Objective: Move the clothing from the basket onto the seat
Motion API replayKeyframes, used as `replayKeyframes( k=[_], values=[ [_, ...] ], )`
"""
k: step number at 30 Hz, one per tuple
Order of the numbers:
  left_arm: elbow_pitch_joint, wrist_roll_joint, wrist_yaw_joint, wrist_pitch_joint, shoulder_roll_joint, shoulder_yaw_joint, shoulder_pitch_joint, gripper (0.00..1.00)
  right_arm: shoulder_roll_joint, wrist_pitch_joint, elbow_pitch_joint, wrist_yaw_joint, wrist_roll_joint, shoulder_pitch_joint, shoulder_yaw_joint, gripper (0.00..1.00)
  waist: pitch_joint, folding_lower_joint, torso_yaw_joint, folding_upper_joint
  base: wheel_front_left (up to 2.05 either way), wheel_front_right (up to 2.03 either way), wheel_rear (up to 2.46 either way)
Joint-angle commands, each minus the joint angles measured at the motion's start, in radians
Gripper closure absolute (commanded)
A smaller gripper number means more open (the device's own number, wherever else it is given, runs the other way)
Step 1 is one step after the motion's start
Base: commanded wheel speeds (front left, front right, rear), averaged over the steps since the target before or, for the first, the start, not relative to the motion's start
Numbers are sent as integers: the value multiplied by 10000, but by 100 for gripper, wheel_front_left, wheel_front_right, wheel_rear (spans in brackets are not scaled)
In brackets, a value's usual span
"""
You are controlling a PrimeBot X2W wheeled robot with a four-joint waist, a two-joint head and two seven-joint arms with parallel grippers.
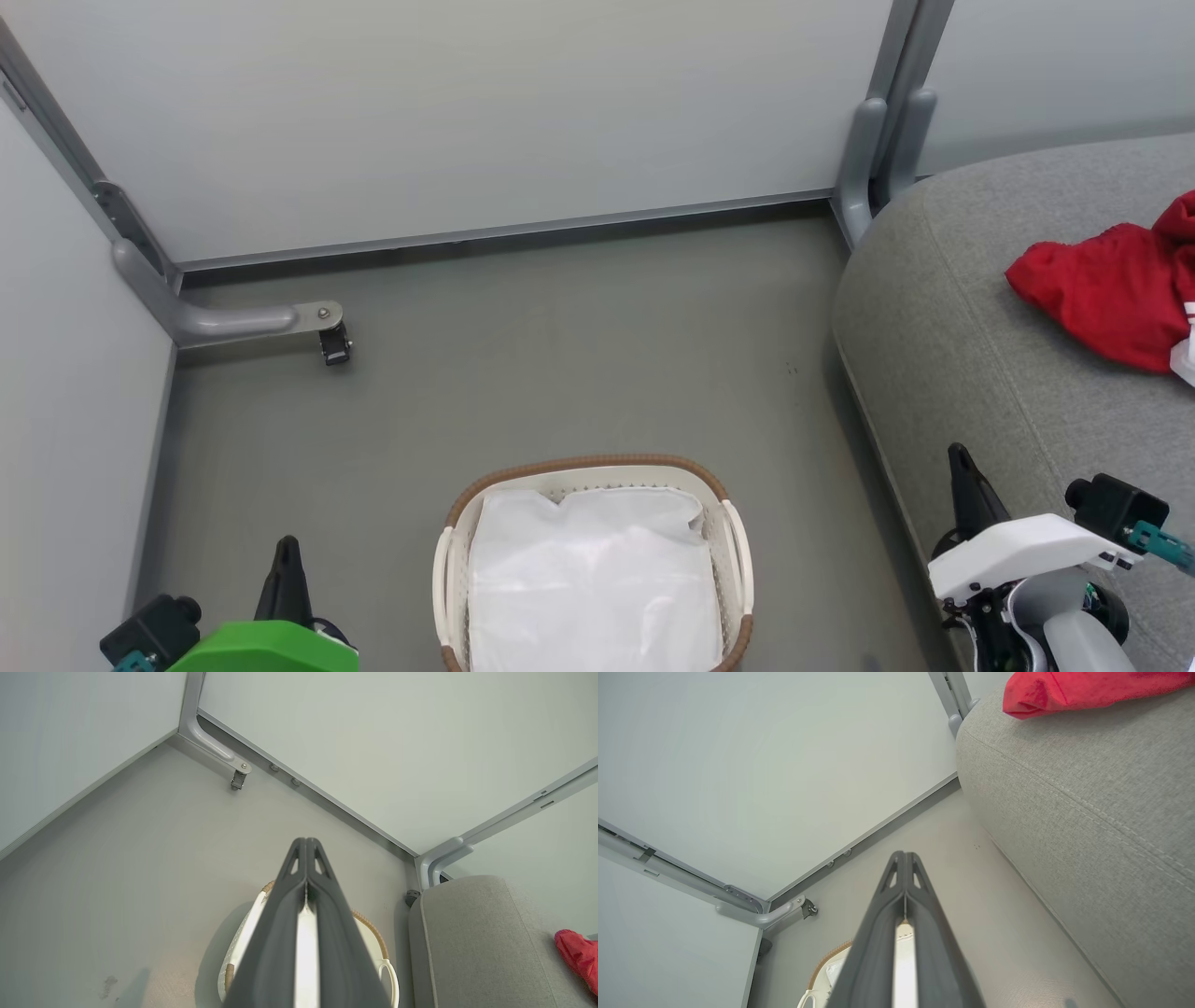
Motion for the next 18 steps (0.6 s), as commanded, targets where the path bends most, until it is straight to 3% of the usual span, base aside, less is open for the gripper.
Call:
replayKeyframes(
  k=[1,18],
  values=[
    [-207,-380,-61,70,39,91,-337,100,-61,83,-222,-4,392,-1,-46,100,-3,0,2,0,0,0,0],
    [-433,-2559,-254,634,50,354,-565,100,-80,653,-626,-5,2724,95,-211,100,-37,0,31,0,0,0,0]
  ],
)
